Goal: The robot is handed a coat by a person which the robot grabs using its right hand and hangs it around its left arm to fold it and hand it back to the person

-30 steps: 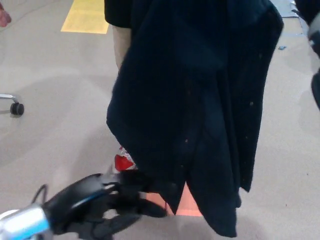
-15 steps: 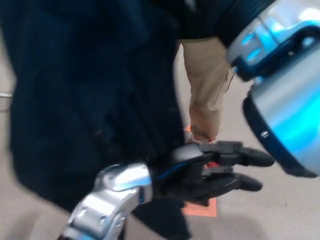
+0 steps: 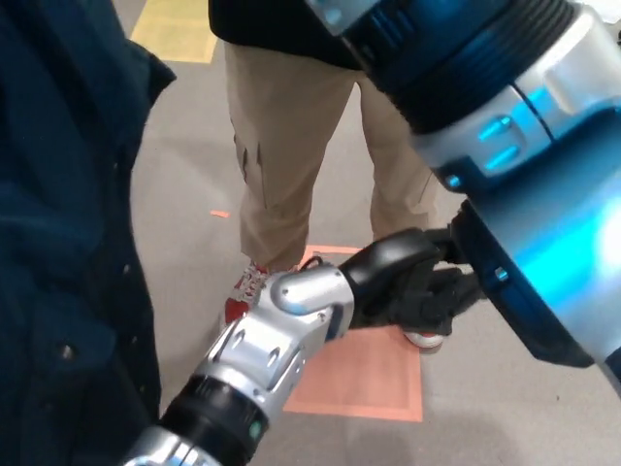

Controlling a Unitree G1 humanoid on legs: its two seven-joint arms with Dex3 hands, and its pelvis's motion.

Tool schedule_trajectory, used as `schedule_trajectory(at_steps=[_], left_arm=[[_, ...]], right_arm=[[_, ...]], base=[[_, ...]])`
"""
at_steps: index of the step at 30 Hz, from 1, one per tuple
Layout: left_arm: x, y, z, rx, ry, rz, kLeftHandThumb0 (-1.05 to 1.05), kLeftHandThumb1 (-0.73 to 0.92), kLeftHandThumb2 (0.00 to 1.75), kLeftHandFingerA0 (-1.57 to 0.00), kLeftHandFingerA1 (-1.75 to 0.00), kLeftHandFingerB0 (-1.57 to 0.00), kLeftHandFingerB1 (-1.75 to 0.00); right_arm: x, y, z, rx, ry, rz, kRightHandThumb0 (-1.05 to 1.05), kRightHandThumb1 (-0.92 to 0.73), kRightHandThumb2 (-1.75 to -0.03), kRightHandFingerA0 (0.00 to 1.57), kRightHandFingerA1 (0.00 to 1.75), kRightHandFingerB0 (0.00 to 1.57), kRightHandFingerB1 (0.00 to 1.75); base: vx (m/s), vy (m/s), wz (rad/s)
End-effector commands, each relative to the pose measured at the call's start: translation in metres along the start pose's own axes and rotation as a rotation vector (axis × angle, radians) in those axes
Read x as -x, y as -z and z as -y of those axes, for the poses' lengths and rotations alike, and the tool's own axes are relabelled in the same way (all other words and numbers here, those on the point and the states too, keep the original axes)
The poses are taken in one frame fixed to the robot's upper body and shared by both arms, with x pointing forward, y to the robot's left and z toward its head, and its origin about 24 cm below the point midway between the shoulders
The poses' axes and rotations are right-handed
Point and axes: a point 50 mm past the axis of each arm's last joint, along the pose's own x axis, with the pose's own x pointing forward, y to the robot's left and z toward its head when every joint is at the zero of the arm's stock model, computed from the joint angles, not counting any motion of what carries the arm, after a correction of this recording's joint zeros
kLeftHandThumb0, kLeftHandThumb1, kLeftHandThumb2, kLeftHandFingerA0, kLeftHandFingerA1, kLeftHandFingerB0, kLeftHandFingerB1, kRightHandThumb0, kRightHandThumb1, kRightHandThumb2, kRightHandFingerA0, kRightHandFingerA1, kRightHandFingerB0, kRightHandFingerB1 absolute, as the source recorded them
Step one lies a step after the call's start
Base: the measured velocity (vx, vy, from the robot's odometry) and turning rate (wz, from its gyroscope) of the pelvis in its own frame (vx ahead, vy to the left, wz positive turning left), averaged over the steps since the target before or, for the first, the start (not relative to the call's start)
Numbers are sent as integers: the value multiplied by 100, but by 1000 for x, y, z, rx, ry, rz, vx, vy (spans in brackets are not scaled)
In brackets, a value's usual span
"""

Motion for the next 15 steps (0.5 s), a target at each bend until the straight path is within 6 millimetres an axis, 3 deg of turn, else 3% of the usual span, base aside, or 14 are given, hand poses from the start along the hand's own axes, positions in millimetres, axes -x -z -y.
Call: schedule_trajectory(at_steps=[1,2,3,4,5,7,8,9,11,14,15], left_arm=[[0,-13,-39,-113,-241,13,-85,78,114,0,-18,-9,-21],[4,-12,-46,-120,-271,-4,-82,78,114,0,-18,-9,-22],[7,-11,-52,-121,-296,-20,-82,78,114,0,-18,-9,-22],[13,-11,-61,-113,-324,-32,-82,80,114,0,-18,-4,-20],[20,-11,-71,-107,-368,-44,-88,82,114,-2,-15,-3,-16],[35,-8,-89,-92,-449,-46,-93,84,115,-6,-13,-6,-14],[41,-7,-95,-83,-474,-50,-93,84,115,-6,-13,-6,-14],[48,-7,-104,-77,-511,-70,-87,79,114,0,-18,-4,-19],[78,-10,-132,-19,-643,-57,-90,79,111,-4,-18,-9,-24],[100,-13,-150,2,-725,-55,-85,77,109,-6,-21,-6,-26],[112,-16,-158,0,-763,-47,-85,77,109,-5,-21,-6,-24]], right_arm=[[12,-26,63,-164,0,-60,-32,-85,-66,114,76,96,73],[15,-26,71,-149,22,-65,-28,-69,-108,101,85,83,78],[19,-25,78,-135,46,-72,-28,-69,-108,101,85,83,78],[23,-24,87,-150,62,-95,-33,-86,-65,110,86,102,67],[30,-21,99,-148,81,-107,-34,-86,-64,112,115,108,66],[47,-15,120,-145,126,-112,-34,-80,-67,105,83,108,58],[55,-13,127,-135,155,-115,-34,-80,-67,105,83,108,58],[65,-10,134,-103,176,-125,-35,-81,-65,95,49,106,53],[101,3,157,-111,221,-175,-34,-83,-66,103,52,110,57],[132,11,168,-61,282,-253,-37,-85,-67,111,54,113,57],[148,14,174,-15,314,-301,-37,-87,-66,116,64,115,57]], base=[[0,0,0],[0,0,0],[0,0,0],[0,0,0],[0,0,0],[0,0,0],[0,0,0],[0,0,0],[0,0,0],[0,0,0],[0,0,0]])
